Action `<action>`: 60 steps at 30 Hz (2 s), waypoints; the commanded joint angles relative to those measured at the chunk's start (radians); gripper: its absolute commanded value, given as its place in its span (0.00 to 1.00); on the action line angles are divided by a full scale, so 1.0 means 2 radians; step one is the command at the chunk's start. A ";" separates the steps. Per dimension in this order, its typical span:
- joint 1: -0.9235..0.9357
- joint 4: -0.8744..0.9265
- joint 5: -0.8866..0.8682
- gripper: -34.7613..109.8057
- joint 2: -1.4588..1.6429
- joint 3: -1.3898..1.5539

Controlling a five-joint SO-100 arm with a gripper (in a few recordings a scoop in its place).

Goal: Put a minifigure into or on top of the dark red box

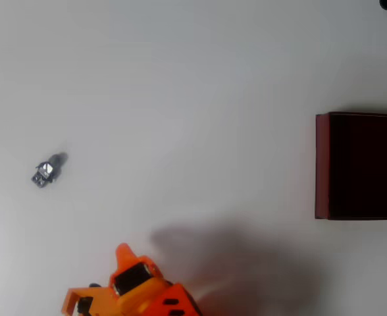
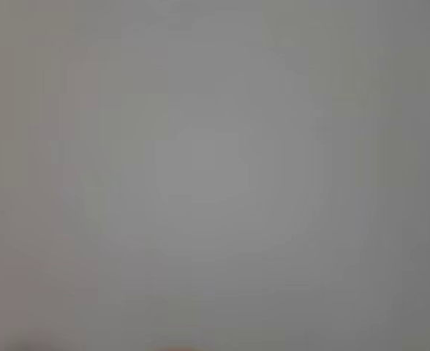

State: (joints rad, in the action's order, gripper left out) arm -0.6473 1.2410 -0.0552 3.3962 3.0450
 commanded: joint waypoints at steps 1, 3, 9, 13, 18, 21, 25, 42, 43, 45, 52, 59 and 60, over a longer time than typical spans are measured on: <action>-0.009 0.042 0.035 0.24 0.007 -0.009; -0.009 0.042 0.035 0.24 0.007 -0.009; -0.009 0.042 0.035 0.24 0.007 -0.009; -0.009 0.042 0.035 0.24 0.007 -0.009; -0.010 0.042 0.035 0.25 0.007 -0.009; -0.018 0.031 0.027 0.27 0.007 -0.010; -0.066 0.033 0.025 0.32 0.004 -0.048; -0.131 -0.130 -0.015 0.33 -0.359 -0.216; -0.137 -0.122 -0.010 0.33 -0.425 -0.260; -0.146 -0.114 0.005 0.33 -0.520 -0.327; -0.147 -0.077 0.041 0.33 -0.704 -0.505; -0.101 -0.054 0.038 0.33 -0.778 -0.597; -0.093 -0.058 0.038 0.33 -0.778 -0.597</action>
State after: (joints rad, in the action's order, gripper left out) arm -0.8698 1.1305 0.0123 1.8331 1.9037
